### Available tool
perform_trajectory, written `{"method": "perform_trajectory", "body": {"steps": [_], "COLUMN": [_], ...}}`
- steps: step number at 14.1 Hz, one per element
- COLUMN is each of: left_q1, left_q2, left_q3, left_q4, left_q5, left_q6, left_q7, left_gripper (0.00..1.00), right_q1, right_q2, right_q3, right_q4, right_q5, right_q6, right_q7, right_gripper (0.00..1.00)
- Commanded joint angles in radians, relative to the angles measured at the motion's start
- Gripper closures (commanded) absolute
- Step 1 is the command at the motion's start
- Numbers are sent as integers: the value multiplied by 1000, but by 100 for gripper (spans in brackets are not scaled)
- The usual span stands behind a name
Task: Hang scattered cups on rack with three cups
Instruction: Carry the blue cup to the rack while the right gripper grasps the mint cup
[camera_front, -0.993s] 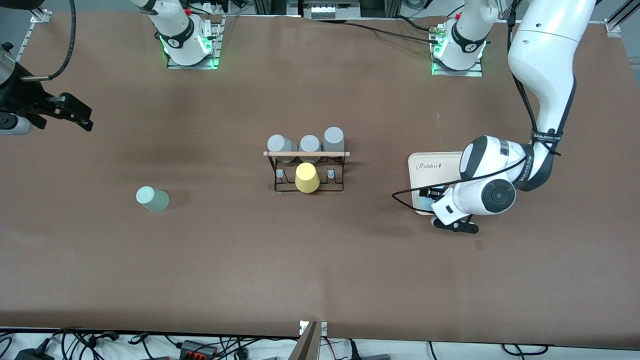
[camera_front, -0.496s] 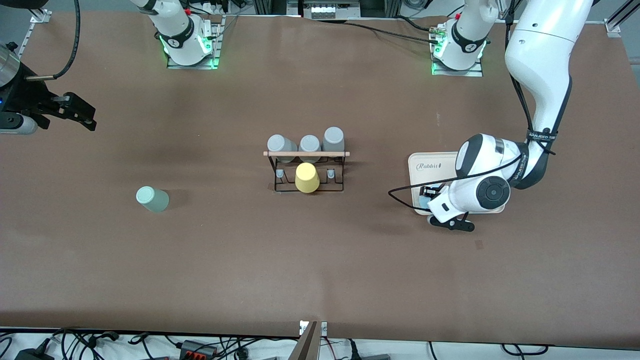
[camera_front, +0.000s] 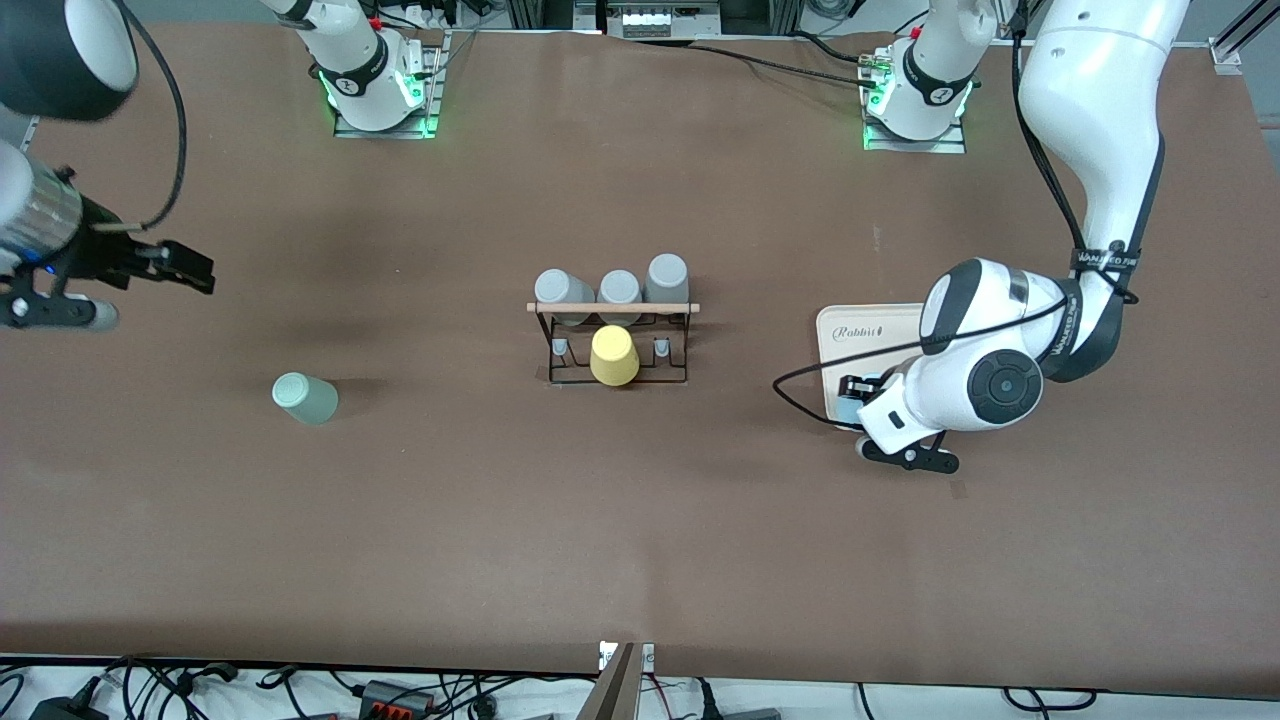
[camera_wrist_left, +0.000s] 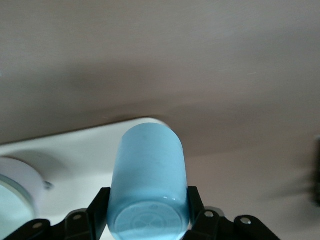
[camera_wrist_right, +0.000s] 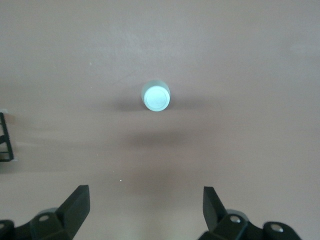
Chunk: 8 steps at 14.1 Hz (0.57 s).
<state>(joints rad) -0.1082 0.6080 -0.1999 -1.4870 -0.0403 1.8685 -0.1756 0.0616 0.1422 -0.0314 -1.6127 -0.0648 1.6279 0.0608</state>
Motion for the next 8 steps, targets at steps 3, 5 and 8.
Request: {"method": "perform_trajectory", "body": {"steps": [3, 5, 8], "left_q1": [-106, -165, -214], "left_q2": [-8, 1, 1], "left_q3": [-12, -10, -10], "left_q4": [66, 129, 146], "left_q5": [-134, -176, -269], "left_q6": [-42, -42, -40], "left_q7": [-302, -459, -605], "left_gripper": [99, 99, 99], "right_q1": [-5, -8, -22], "right_q2": [163, 241, 332], "right_q3": [4, 4, 4], "right_q4": [16, 14, 10], "right_q5": [-3, -6, -13], "right_q6": [73, 121, 194], "right_q7": [-22, -22, -24], "right_gripper": [0, 0, 0]}}
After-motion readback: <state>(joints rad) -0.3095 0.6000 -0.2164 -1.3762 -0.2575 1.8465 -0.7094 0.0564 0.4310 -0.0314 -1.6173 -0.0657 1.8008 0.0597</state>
